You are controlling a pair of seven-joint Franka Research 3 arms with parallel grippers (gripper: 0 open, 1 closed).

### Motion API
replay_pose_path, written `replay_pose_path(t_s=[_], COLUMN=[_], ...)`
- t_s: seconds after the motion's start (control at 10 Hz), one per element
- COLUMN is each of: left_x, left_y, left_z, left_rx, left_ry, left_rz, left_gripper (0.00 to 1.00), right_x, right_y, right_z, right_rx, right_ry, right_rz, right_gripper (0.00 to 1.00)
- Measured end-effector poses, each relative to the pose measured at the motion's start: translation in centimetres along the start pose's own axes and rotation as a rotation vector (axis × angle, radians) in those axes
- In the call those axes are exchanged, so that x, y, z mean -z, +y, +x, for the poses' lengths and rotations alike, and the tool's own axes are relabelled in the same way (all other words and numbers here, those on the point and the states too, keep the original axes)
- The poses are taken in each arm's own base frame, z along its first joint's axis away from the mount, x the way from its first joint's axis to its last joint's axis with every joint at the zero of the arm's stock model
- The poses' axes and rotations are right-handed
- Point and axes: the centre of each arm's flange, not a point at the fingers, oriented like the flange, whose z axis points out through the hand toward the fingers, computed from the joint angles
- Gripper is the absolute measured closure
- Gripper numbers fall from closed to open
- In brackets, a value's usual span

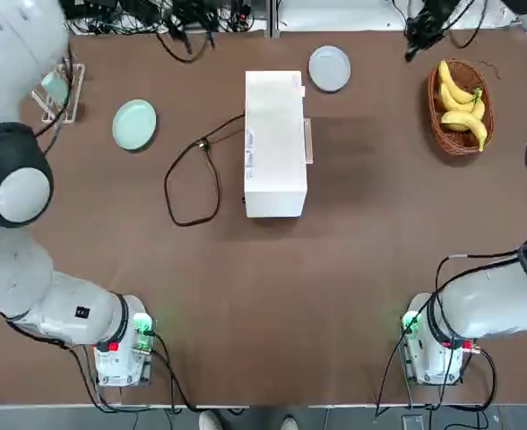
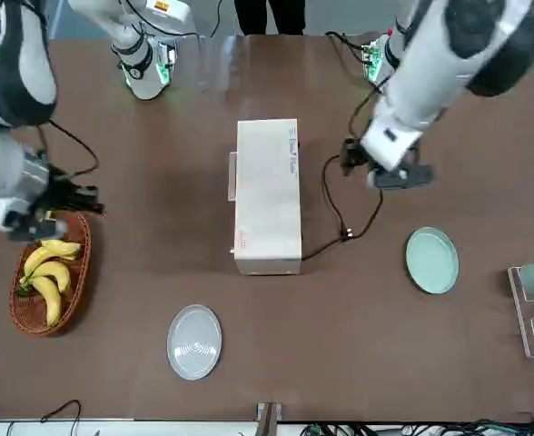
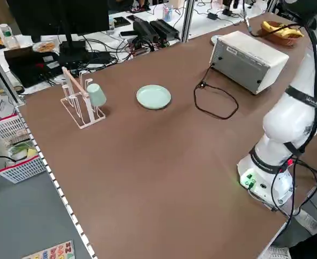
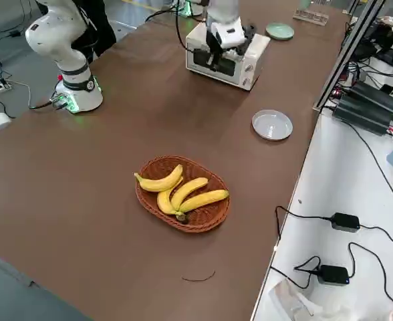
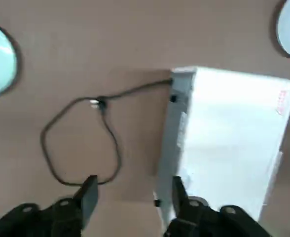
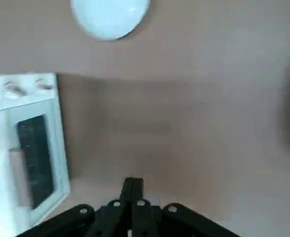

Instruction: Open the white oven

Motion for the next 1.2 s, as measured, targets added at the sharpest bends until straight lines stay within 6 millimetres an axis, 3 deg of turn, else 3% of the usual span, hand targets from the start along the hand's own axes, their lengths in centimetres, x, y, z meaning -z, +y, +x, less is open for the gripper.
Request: replay_pose_path(t_s=[0.2, 0.4, 0.5, 0.7, 0.9, 1.2], left_x=[-5.1, -10.7, -13.3, -17.2, -18.6, -19.1], left_y=[6.2, 10.8, 12.1, 13.1, 13.1, 13.1], left_z=[-3.6, -6.2, -6.9, -6.6, -6.0, -6.0], left_rx=[0.046, 0.115, 0.127, 0.137, 0.159, 0.17], left_ry=[-0.002, 0.019, 0.025, 0.01, 0.005, 0.026], left_rz=[0.054, 0.099, 0.116, 0.119, 0.115, 0.076], left_gripper=[0.71, 0.87, 0.99, 0.99, 0.99, 0.99], right_x=[-4.9, -10.2, -12.8, -17.7, -19.7, -20.1], right_y=[-3.8, -9.2, -12.0, -17.0, -17.7, -16.3], right_z=[-1.1, -2.4, -3.3, -6.0, -7.5, -7.8], right_rx=[-0.007, 0.034, 0.06, 0.117, 0.111, 0.052], right_ry=[-0.073, -0.067, -0.046, -0.007, -0.016, 0.009], right_rz=[0.153, 0.188, 0.187, 0.171, 0.177, 0.205], right_gripper=[0.99, 0.99, 0.99, 0.98, 0.98, 0.98])
